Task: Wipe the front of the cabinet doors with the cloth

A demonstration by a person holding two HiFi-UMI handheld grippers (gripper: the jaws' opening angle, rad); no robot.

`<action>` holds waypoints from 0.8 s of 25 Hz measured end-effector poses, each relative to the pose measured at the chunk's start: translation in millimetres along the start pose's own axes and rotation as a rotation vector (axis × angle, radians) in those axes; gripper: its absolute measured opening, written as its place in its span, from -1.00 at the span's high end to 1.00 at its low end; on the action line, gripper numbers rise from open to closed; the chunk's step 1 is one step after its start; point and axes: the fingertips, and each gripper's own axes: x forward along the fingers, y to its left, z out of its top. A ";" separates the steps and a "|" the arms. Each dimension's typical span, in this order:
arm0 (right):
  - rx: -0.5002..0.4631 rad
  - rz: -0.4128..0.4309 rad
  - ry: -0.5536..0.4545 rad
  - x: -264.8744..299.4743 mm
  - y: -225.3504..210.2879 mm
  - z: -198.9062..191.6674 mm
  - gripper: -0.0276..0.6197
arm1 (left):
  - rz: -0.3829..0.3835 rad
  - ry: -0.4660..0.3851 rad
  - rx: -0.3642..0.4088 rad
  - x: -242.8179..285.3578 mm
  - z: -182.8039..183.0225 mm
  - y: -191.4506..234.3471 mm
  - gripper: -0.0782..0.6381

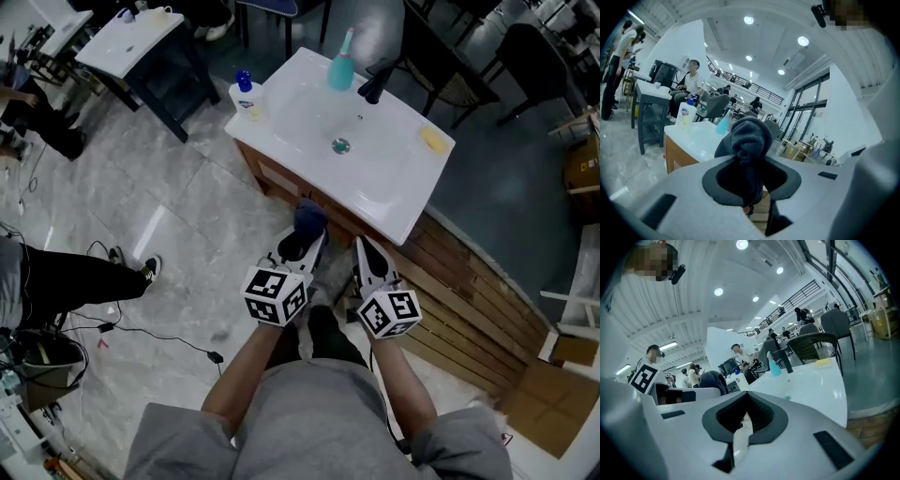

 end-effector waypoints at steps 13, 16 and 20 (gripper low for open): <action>-0.069 0.082 -0.124 -22.3 54.0 77.2 0.89 | 0.009 -0.115 0.226 -43.7 85.6 -46.7 0.50; -0.109 0.107 -0.142 -24.6 69.5 86.4 0.89 | 0.016 -0.139 0.274 -51.2 97.7 -55.0 0.50; -0.167 0.136 -0.180 -28.1 86.9 102.7 0.89 | 0.021 -0.178 0.349 -61.6 115.0 -65.4 0.50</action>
